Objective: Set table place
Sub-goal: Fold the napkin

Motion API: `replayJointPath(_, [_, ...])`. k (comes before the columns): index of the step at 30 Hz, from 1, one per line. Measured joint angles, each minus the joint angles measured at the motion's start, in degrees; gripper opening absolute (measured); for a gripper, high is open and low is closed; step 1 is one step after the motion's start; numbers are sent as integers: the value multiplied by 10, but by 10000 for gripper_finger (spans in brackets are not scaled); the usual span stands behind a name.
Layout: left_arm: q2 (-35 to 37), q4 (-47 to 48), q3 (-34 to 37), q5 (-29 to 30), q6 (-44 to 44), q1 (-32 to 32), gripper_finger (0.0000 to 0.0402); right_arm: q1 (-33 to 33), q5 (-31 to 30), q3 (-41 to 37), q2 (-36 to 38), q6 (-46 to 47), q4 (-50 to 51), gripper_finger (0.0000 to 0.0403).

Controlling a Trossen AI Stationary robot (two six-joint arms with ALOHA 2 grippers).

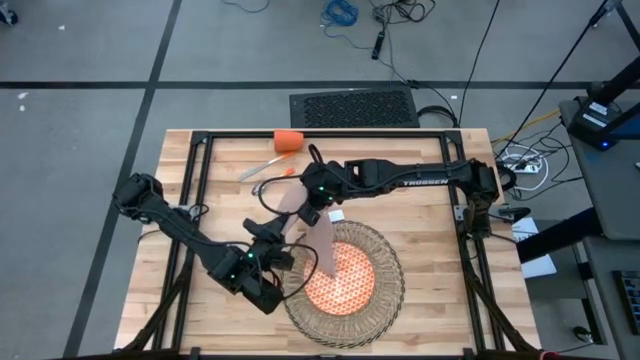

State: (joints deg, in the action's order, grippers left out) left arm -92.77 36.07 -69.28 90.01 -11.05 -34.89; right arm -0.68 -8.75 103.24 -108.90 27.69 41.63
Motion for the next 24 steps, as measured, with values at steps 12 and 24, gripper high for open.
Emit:
replayJointPath(12, [49, 4, -29, -4, -45, -26, 0, 28, 28, 0, 0, -100, 4, 0])
replayJointPath(24, [114, 5, -59, -130, -88, -43, 0, 78, -46, 0, 0, -135, 14, 17])
